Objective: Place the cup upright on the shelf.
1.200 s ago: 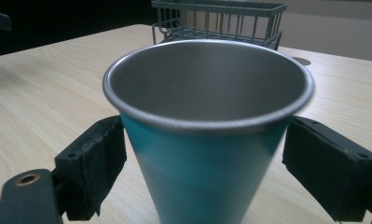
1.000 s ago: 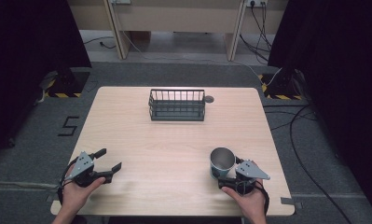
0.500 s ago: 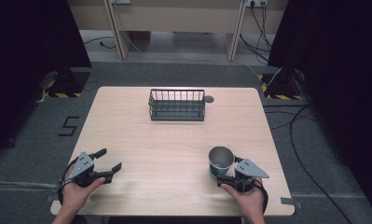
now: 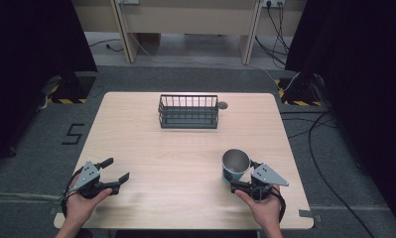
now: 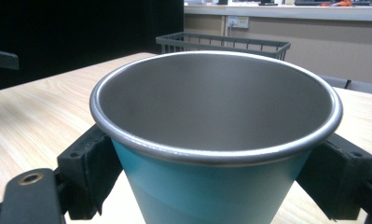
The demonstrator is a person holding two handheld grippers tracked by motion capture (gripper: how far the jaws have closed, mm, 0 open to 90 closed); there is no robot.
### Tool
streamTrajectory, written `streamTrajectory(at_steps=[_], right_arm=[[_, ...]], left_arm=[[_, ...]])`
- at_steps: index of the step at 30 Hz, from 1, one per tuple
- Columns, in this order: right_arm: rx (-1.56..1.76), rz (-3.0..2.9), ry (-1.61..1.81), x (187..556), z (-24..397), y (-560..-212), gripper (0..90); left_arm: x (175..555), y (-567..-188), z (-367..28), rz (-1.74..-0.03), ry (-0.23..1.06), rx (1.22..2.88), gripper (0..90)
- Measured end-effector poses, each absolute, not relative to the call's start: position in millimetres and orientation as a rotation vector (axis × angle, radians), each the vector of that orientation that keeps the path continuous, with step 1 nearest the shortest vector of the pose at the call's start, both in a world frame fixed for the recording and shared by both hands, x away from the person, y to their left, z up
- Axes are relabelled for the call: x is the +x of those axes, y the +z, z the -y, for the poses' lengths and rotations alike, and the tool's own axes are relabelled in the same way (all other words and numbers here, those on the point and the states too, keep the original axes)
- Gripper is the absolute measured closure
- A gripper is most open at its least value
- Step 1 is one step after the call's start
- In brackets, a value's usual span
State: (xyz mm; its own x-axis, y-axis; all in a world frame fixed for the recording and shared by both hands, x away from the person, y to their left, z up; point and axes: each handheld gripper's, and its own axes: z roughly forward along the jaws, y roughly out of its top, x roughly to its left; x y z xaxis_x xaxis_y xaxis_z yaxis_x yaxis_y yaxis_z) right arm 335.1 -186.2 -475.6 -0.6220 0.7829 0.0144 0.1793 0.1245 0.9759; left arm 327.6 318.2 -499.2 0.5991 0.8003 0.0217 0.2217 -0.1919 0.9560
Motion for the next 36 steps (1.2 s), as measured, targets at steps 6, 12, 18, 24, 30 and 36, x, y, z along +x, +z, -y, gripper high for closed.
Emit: streamTrajectory(at_steps=[6,12,18,24,30,36], right_arm=[[0.92,-1.877,1.535,340,183,-470,15.9],[0.911,-1.86,1.54,345,180,-464,15.9],[0.903,-1.842,1.548,351,176,-459,15.9],[0.907,-1.83,1.549,356,173,-455,15.9],[0.901,-1.823,1.545,362,171,-452,15.9],[0.897,-1.818,1.541,369,165,-449,15.9]], left_arm=[[327,-499,-319,-0.845,0.66,1.718,15.3],[327,-499,-318,-0.842,0.661,1.722,15.4],[327,-499,-319,-0.847,0.663,1.718,15.3],[327,-499,-319,-0.848,0.665,1.719,15.3],[327,-499,-319,-0.848,0.666,1.719,15.3],[327,-499,-319,-0.85,0.666,1.718,15.3]])
